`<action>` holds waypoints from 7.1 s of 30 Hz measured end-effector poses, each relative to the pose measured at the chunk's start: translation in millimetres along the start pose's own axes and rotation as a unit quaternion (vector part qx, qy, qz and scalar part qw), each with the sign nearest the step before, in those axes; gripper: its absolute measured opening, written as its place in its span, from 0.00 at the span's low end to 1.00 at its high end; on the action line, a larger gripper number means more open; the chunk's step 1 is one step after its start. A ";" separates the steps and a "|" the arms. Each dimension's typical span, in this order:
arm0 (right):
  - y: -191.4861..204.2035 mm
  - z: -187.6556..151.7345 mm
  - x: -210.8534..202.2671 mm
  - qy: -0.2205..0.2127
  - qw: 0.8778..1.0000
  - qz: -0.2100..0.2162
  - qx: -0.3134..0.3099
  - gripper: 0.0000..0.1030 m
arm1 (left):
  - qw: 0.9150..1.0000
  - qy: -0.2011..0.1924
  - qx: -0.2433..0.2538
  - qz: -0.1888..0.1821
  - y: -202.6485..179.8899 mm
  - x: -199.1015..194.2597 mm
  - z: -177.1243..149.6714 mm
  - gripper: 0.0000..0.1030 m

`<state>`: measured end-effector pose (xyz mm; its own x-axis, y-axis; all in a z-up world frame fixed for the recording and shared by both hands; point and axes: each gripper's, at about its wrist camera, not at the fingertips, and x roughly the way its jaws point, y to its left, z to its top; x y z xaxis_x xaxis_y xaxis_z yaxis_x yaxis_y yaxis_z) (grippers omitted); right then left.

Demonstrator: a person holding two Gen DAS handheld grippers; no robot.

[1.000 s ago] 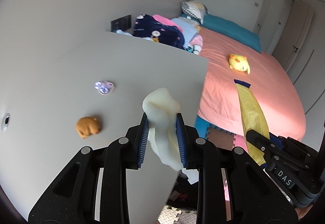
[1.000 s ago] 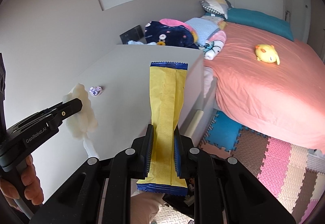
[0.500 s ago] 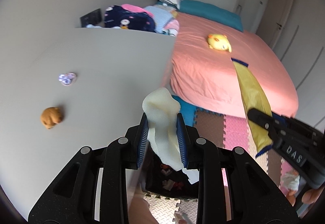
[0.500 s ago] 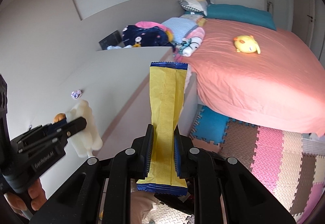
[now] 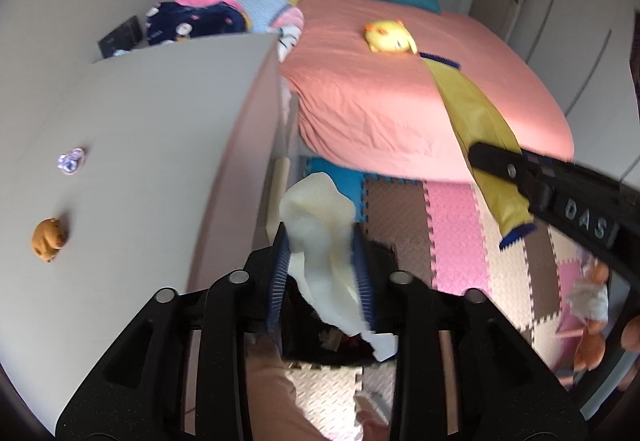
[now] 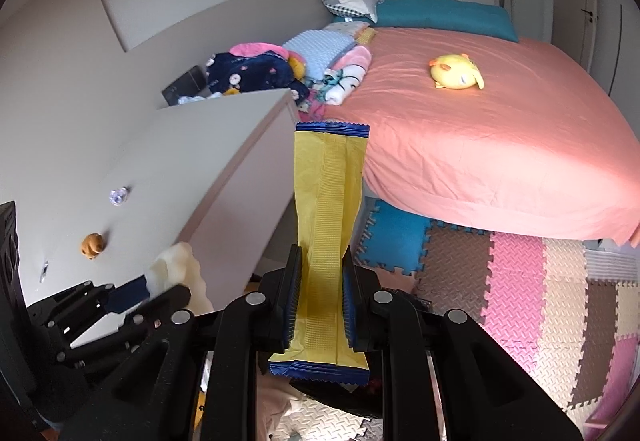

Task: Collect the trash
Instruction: 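Open both tools to drop the sponge and packet into the black bin, then move both open tools back to the desk toward the bear and hair tie, then grasp the brown bear toy with the left tool while the right tool grasps the purple hair tie, then lift the brown bear and hair tie and carry them over the bin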

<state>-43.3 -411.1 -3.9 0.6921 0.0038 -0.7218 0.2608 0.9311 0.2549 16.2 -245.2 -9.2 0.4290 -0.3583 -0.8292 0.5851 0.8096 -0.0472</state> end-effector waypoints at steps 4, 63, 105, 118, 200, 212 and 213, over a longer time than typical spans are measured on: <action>-11.5 0.2 -2.7 -0.026 0.998 -0.049 0.027 0.78 | 0.999 0.008 0.028 0.013 -7.2 5.3 -4.5 0.91; 130.8 16.9 50.1 -0.002 0.995 0.028 -0.093 0.78 | 0.984 -0.023 -0.115 0.136 146.9 -40.6 -38.1 0.91; 247.9 29.3 122.6 0.045 0.981 0.079 -0.172 0.78 | 0.970 -0.020 -0.176 0.168 262.1 -31.8 -39.6 0.43; 301.3 32.1 161.1 0.074 0.974 0.106 -0.188 0.78 | 0.959 -0.013 -0.215 0.186 304.8 -41.6 -55.6 0.43; 144.6 5.6 30.2 0.020 0.987 0.069 -0.143 0.21 | 0.986 -0.053 -0.090 0.130 112.0 -63.0 -29.5 0.43; 89.6 -4.7 11.0 0.008 0.994 0.037 -0.107 0.21 | 0.993 -0.054 -0.043 0.100 58.4 -53.0 -22.0 0.43; 86.2 -5.0 9.9 0.007 0.994 0.034 -0.104 0.21 | 0.993 -0.054 -0.038 0.098 53.2 -51.7 -21.3 0.43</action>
<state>-17.4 -329.0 7.7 0.6939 0.0739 -0.7163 0.0669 0.9838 0.1662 10.5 -173.6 19.3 0.6028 -0.2352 -0.7624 0.4320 0.8996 0.0640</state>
